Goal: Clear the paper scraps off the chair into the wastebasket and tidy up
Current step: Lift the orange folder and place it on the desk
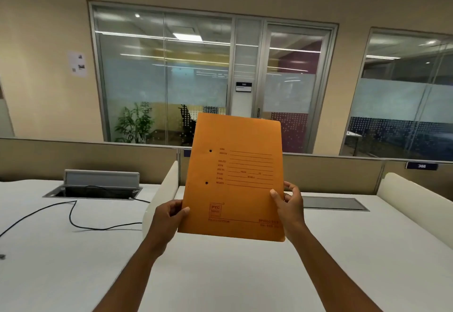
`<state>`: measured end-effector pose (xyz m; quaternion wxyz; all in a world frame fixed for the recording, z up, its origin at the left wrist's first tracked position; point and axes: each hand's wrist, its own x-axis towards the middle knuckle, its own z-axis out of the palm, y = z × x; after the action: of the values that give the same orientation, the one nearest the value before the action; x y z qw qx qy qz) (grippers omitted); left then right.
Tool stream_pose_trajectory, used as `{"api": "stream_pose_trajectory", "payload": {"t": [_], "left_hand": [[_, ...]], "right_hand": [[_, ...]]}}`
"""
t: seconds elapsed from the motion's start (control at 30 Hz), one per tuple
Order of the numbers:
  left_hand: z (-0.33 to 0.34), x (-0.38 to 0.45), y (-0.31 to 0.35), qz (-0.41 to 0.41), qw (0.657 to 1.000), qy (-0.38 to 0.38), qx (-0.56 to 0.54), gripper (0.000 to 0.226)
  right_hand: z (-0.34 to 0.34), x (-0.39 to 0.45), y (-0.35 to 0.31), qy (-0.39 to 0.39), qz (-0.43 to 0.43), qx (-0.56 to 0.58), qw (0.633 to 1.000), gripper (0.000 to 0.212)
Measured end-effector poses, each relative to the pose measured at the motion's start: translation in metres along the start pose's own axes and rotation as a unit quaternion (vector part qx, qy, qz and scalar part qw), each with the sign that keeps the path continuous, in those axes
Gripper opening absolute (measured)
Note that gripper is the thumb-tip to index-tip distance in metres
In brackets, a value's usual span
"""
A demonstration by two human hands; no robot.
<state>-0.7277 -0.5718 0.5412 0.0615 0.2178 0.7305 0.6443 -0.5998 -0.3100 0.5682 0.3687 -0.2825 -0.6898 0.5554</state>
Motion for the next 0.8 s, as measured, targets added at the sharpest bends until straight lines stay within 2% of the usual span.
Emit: {"api": "stream_pose_trajectory", "payload": {"t": [0.17,0.5,0.8], "left_hand": [[0.012,0.038,-0.025,-0.014,1.000,0.011,0.021,0.031],[0.034,0.155,-0.101,-0.082,0.991,0.045,0.091,0.028],[0.045,0.242,-0.184,-0.163,0.966,0.099,0.176,0.009]], "right_hand": [[0.027,0.043,0.036,-0.004,0.032,-0.010,0.999,0.048],[0.114,0.166,0.125,-0.068,0.125,-0.037,0.989,0.046],[0.193,0.238,0.214,-0.112,0.201,-0.080,0.970,0.043]]}}
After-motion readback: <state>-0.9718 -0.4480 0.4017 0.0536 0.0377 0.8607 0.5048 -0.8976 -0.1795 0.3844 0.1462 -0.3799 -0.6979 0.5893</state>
